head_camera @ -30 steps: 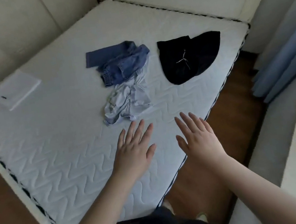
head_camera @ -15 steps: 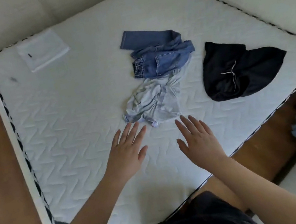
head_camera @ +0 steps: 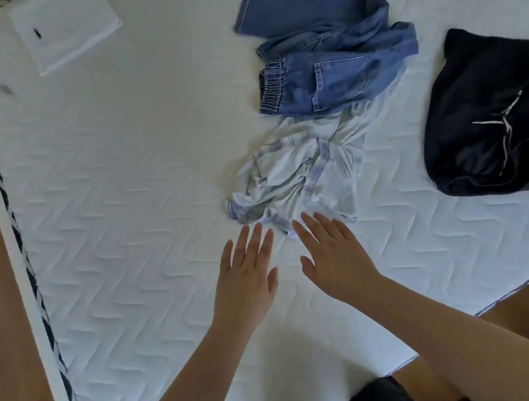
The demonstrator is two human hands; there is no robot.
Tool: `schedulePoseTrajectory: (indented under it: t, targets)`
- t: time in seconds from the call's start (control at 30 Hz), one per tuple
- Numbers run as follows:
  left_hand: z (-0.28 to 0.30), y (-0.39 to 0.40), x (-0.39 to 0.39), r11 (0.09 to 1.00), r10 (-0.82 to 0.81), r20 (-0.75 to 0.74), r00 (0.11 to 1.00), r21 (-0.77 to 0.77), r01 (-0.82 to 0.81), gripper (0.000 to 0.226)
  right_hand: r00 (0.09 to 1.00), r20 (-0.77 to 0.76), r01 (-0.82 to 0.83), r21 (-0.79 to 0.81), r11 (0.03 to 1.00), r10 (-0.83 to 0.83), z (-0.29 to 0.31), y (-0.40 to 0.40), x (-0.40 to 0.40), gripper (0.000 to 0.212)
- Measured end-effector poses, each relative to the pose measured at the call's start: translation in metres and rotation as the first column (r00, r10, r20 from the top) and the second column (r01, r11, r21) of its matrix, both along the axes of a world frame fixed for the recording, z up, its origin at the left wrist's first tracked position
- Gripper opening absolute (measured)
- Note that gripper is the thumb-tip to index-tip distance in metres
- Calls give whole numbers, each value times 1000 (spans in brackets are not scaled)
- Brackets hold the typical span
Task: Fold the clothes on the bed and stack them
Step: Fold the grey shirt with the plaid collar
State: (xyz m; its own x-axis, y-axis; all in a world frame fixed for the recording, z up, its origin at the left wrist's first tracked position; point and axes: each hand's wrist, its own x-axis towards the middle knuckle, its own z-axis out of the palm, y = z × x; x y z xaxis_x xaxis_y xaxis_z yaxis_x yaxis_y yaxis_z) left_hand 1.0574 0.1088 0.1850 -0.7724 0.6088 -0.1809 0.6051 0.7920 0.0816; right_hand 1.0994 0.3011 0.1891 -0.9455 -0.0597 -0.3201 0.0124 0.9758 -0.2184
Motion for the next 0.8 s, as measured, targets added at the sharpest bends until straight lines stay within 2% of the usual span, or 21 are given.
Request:
schedulePoseTrajectory:
  t: [0.3,0.5,0.57,0.67,0.73,0.8]
  targets:
    - [-138,15,-58,992,74,101,992,-108,-63,69,993,117,-5,52,999,-1,-125,1,-59,68]
    - [-197,15,-87,993,117,95,989,-2,-117,72,984,147,100,36,994,-104,-176,-22,-78,72]
    - [-210,18,-93,990,84,127,988,106,-98,65,974,139,177,20,984,-178,-184,-26,-83,72]
    - [-219,20,-99,951,138,241,961,239,-196,50,966,138,223,-7,975,-220,-192,-31,-92,61]
    - [-220,19,-103,936,208,287,935,220,-276,36,965,126,229,4,973,-228,-195,-32,-95,52]
    - [-221,16,-104,943,222,303,927,175,-283,26,963,123,241,-2,971,-239,-195,-30,-95,40]
